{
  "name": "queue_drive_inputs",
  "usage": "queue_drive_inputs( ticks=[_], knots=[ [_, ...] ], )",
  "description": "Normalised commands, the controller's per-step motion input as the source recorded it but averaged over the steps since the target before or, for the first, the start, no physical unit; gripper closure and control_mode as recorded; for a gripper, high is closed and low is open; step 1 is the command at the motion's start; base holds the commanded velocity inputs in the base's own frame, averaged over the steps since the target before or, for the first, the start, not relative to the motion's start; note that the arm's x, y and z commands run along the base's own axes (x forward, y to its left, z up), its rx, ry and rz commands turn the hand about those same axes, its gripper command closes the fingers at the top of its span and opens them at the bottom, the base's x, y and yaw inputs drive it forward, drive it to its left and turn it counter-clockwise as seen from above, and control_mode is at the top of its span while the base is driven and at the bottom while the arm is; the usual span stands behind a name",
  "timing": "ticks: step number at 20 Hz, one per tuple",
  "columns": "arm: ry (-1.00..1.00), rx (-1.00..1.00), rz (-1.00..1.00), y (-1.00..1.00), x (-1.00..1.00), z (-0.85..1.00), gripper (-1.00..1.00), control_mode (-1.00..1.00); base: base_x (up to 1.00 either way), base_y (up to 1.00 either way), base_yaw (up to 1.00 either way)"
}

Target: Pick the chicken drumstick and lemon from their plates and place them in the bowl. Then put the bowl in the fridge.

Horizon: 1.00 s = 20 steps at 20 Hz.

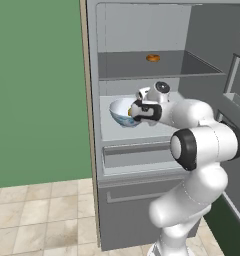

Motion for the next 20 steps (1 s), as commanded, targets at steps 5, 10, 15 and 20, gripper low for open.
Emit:
queue_drive_inputs(
  ticks=[5, 10, 15, 20],
  knots=[
    [-0.02, 0.0, 0.03, -0.05, -0.38, 0.12, -1.0, -1.0, 0.0, 0.0, 0.0],
    [-0.15, 0.0, 0.0, -0.01, -0.77, 0.0, -1.0, -1.0, 0.0, 0.0, 0.0],
    [-0.16, 0.0, 0.0, 0.0, -0.68, 0.16, -1.0, -1.0, 0.0, 0.0, 0.0],
    [0.0, -0.02, 0.0, 0.0, -0.6, 0.61, -1.0, -1.0, 0.0, 0.0, 0.0]
  ],
)
